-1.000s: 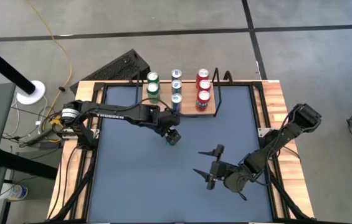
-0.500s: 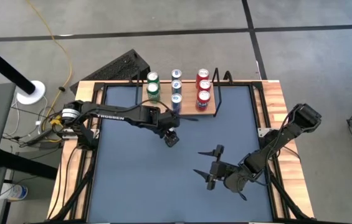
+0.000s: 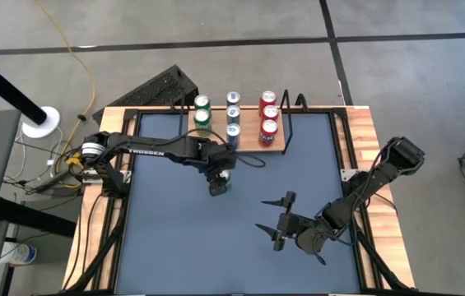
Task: Place canned beverage on shelf
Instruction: Put the green soda can on the shelf aligned with the other green soda cans
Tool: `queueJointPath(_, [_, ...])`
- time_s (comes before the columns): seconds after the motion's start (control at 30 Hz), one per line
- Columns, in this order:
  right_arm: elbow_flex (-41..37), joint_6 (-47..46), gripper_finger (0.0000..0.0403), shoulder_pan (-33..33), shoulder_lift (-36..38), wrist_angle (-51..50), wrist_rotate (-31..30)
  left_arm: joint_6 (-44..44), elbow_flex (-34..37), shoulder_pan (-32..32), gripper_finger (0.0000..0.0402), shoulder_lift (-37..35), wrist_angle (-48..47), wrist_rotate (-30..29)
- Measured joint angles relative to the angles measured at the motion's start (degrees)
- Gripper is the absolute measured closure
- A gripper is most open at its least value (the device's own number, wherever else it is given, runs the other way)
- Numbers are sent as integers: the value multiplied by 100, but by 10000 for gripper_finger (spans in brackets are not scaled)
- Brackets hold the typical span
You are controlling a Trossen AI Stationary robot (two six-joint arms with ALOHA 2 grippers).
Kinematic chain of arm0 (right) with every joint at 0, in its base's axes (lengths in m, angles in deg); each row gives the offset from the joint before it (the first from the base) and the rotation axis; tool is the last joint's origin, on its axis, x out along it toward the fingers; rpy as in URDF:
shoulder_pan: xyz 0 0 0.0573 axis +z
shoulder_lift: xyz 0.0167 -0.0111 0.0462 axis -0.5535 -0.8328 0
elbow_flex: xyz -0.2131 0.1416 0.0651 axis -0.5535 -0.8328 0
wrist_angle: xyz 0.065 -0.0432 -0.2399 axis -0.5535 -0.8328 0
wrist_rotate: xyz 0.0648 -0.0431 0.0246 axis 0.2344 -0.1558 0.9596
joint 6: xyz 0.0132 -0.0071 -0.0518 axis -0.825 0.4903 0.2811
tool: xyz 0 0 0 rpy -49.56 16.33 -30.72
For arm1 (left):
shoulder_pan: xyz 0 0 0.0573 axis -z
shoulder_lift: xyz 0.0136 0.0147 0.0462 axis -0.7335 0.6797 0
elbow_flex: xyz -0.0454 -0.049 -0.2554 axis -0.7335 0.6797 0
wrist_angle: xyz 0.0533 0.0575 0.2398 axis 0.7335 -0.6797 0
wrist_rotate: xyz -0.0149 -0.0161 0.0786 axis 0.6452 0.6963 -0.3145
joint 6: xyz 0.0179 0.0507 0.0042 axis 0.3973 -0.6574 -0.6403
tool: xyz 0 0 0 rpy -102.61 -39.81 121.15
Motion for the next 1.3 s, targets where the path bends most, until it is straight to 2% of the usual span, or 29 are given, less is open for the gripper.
queueJointPath(0.2, [0, -2, 58, 0, 0, -4, 0, -1389, -6, 52, 141, 0, -117, 183])
queueJointPath(0.4, [0, -2, 58, 0, 0, -24, 0, -2238, -39, 158, 141, -2, -418, -94])
queueJointPath(0.6, [0, -4, 58, 0, 0, -46, 0, -2347, -42, 192, 141, -2, -274, -242])
queueJointPath(1.0, [0, -7, 58, 0, 0, -48, 2, -1522, -56, 111, 140, -24, -114, -176])
queueJointPath(1.3, [0, -7, 58, 0, 0, -52, 15, -1102, -688, 83, 140, -20, -513, -180])
